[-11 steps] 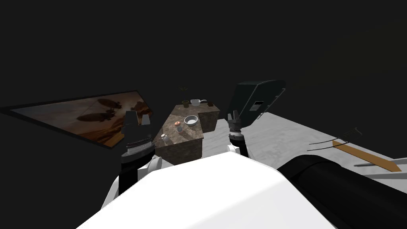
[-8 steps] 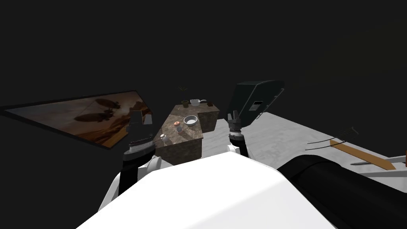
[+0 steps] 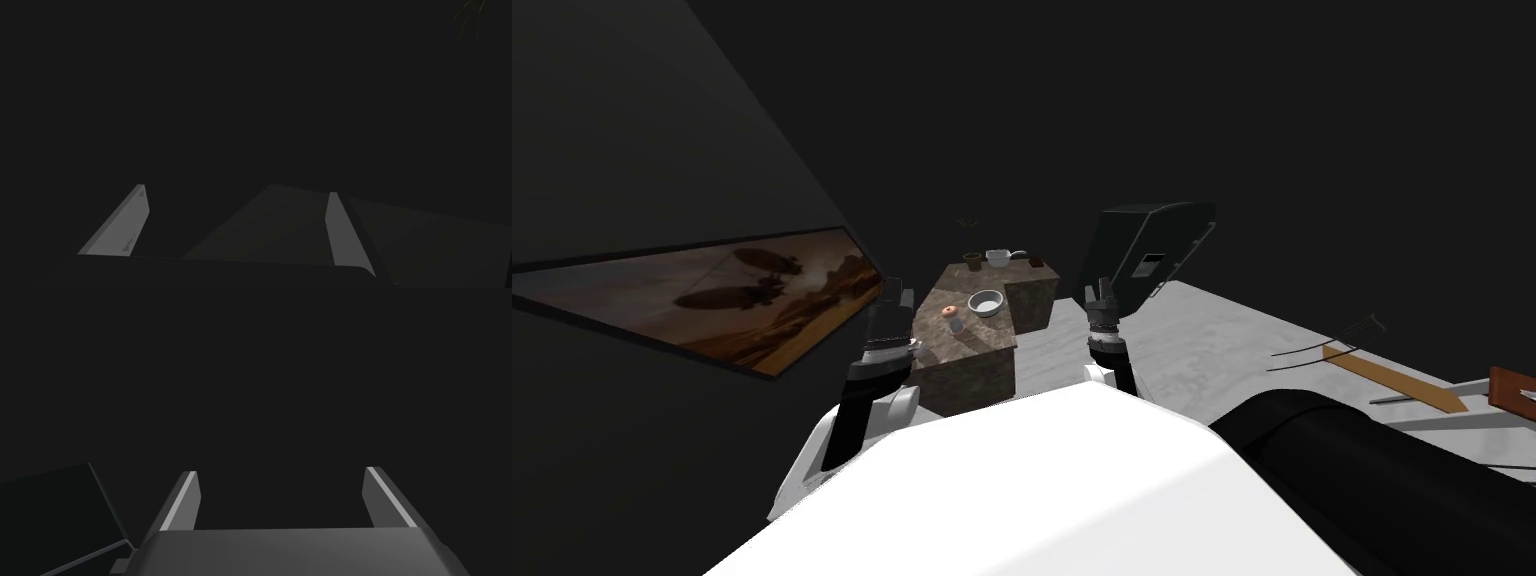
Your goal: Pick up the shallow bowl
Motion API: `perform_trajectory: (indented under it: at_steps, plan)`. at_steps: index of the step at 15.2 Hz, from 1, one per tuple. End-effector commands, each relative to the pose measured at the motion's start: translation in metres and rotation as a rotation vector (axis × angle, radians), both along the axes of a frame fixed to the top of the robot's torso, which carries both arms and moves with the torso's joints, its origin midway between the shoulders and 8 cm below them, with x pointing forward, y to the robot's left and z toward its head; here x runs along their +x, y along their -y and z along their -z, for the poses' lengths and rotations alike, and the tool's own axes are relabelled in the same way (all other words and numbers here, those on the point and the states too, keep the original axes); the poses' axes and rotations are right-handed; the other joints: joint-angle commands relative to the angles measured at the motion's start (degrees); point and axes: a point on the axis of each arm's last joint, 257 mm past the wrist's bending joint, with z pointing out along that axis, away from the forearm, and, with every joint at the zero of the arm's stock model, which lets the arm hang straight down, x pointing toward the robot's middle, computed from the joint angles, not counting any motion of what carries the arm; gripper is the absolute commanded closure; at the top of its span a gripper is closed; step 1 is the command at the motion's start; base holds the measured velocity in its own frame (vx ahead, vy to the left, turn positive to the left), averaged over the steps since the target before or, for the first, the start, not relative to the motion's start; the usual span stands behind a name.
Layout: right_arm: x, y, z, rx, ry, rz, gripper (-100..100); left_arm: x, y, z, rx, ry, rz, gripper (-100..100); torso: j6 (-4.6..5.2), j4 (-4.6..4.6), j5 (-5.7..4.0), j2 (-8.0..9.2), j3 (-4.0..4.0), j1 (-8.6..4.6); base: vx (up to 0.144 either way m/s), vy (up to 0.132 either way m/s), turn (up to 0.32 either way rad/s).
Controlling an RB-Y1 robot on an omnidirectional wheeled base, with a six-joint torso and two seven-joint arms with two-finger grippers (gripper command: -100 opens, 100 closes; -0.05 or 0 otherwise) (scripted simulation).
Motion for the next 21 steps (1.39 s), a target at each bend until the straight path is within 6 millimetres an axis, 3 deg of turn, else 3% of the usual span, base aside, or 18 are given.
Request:
perform_trajectory:
  at_steps: [1, 4, 6, 7, 11, 12, 15, 16, 21]
  plan:
    - [0.0, 0.0, 0.0, 0.0, 0.0, 0.0, 0, 0.012, -0.002, 0.008, 0.002, -0.042, 0.003, -100, 0.0, 0.0, 0.0, 0.0, 0.0, 0.0, -0.012, -0.044, -0.037]
    - [0.0, 0.0, 0.0, 0.0, 0.0, 0.0, 0, 0.039, -0.003, 0.026, 0.005, -0.116, 0.012, -100, -0.01, 0.0, -0.01, -0.02, -0.01, -0.02, -0.014, -0.053, -0.052]
    - [0.0, 0.0, 0.0, 0.0, 0.0, 0.0, 0, 0.042, -0.005, 0.03, 0.003, -0.135, 0.007, -100, -0.01, 0.0, -0.01, 0.0, 0.0, -0.04, -0.015, -0.045, -0.024]
    - [0.0, 0.0, 0.0, 0.0, 0.0, 0.0, 0, 0.056, -0.006, 0.039, 0.003, -0.171, 0.01, -100, -0.02, 0.0, 0.0, 0.0, 0.0, 0.0, -0.016, -0.037, -0.037]
    - [0.0, 0.0, 0.0, 0.0, 0.0, 0.0, 0, 0.075, -0.01, 0.055, -0.003, -0.242, 0.002, -100, 0.0, -0.01, 0.0, -0.02, -0.01, -0.03, -0.014, -0.046, -0.043]
    - [0.0, 0.0, 0.0, 0.0, 0.0, 0.0, 0, 0.088, -0.012, 0.062, -0.005, -0.268, 0.006, -100, -0.02, -0.01, 0.0, -0.02, -0.01, 0.0, -0.01, -0.043, -0.045]
    - [0.0, 0.0, 0.0, 0.0, 0.0, 0.0, 0, 0.092, -0.014, 0.069, -0.008, -0.299, -0.004, -100, -0.02, 0.0, 0.0, 0.0, 0.0, 0.04, -0.013, -0.028, -0.019]
    - [0.0, 0.0, 0.0, 0.0, 0.0, 0.0, 0, 0.106, -0.016, 0.078, -0.012, -0.336, -0.005, -100, -0.03, 0.0, 0.01, 0.0, 0.0, 0.09, -0.011, -0.023, -0.037]
    - [0.0, 0.0, 0.0, 0.0, 0.0, 0.0, 0, 0.125, -0.023, 0.099, -0.022, -0.422, -0.022, -100, -0.01, 0.0, 0.01, -0.01, -0.01, 0.05, -0.012, -0.031, -0.035]
